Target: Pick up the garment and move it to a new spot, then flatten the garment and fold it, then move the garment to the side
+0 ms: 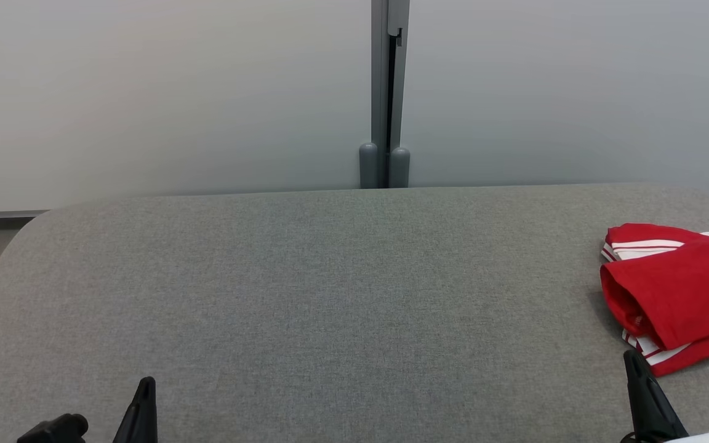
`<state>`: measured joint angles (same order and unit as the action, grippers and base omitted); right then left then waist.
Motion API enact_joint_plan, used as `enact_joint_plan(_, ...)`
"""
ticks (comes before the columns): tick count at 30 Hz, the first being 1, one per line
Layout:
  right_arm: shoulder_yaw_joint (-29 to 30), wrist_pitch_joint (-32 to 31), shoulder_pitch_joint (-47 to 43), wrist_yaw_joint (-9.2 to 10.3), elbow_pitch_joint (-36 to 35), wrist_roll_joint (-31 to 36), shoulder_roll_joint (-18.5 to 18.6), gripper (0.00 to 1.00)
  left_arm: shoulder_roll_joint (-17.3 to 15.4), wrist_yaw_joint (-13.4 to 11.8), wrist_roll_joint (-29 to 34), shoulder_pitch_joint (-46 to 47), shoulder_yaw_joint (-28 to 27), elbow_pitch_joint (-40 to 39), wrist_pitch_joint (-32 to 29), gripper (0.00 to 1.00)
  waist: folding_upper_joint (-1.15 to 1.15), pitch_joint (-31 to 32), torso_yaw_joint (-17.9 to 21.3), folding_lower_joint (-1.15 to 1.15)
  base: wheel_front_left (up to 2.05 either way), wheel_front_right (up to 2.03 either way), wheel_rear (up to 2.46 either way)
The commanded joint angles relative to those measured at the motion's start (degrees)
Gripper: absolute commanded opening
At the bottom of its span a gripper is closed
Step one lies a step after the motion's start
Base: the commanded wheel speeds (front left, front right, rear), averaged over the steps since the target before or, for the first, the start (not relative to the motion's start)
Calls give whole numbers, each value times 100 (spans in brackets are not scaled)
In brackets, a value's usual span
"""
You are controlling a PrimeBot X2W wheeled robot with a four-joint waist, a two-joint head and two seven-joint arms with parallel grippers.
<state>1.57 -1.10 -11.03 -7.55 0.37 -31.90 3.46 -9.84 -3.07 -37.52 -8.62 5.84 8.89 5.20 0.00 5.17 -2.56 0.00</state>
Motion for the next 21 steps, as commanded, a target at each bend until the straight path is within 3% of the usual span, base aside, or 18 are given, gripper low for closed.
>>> enact_joint_plan(1,37,-20,169,2,-35,-181,57,0,-19,46,-165,205,-81,-51,-16,0,0,-4,2,0,0,0,0)
enact_joint_plan(21,119,-130,615,4,347,-1852,65,0,178,331,-1642,582,-411,94,-340,0,0,-108,52,0,0,0,0)
